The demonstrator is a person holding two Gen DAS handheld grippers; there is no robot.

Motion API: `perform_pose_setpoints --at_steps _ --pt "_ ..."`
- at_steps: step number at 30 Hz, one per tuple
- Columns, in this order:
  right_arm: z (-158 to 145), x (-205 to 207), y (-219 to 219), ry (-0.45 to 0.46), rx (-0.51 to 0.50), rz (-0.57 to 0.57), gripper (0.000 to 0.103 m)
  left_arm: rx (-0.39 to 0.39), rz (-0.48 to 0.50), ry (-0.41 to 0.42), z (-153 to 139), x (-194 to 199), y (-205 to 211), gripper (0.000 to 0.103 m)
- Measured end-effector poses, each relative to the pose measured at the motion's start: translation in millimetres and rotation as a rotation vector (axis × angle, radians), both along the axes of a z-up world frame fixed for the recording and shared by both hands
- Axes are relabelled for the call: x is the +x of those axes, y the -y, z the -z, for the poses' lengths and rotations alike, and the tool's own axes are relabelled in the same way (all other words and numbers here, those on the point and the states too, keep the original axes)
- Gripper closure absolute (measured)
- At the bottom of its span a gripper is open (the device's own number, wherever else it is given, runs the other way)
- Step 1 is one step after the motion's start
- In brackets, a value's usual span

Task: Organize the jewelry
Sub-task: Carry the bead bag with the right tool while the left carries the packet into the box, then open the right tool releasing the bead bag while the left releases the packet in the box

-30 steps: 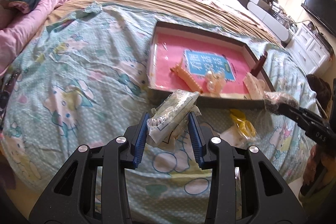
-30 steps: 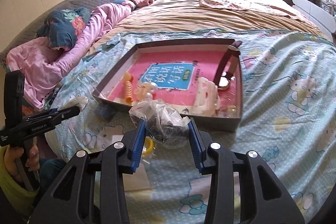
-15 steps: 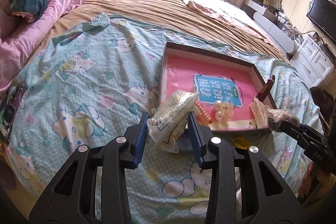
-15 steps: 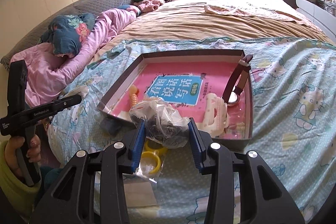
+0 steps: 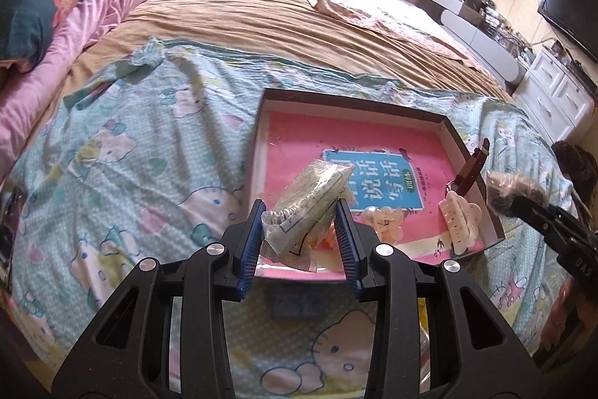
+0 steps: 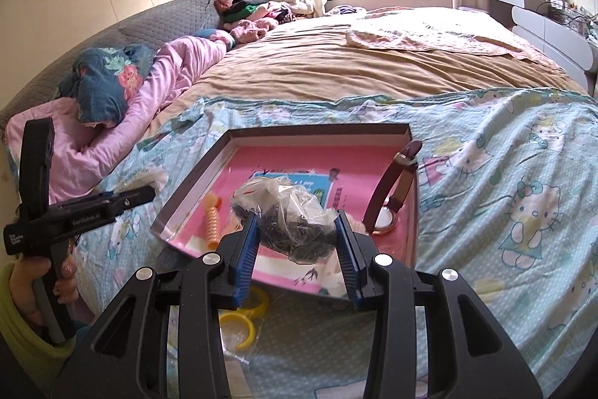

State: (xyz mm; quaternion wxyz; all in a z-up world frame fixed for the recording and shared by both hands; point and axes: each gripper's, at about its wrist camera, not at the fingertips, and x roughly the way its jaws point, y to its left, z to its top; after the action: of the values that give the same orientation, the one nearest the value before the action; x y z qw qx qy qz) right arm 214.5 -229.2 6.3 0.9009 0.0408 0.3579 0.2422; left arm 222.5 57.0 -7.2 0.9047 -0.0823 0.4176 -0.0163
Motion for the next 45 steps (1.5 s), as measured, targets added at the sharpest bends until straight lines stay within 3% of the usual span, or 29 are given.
perform_pose_setpoints --at_steps 27,32,37,39,45 --pt "28.6 33.2 -2.6 -0.047 -0.032 0.047 0.065 0.030 0.055 -0.104 47.3 36.2 27.2 0.071" --pt "35.7 41.5 -12.0 -0.057 -0.060 0.042 0.065 0.037 0.056 -0.091 43.6 33.9 26.0 0.059" --pt "43.0 45.4 -21.4 -0.077 -0.090 0.033 0.065 0.049 0.057 -0.077 37.6 31.1 23.7 0.057" --pt "46.1 45.6 -24.3 -0.092 -0.099 0.028 0.065 0.047 0.052 -0.074 35.7 29.3 22.6 0.051" --pt "51.9 44.1 -23.3 -0.126 -0.108 0.041 0.060 0.042 0.041 -0.062 29.8 22.7 19.6 0.046"
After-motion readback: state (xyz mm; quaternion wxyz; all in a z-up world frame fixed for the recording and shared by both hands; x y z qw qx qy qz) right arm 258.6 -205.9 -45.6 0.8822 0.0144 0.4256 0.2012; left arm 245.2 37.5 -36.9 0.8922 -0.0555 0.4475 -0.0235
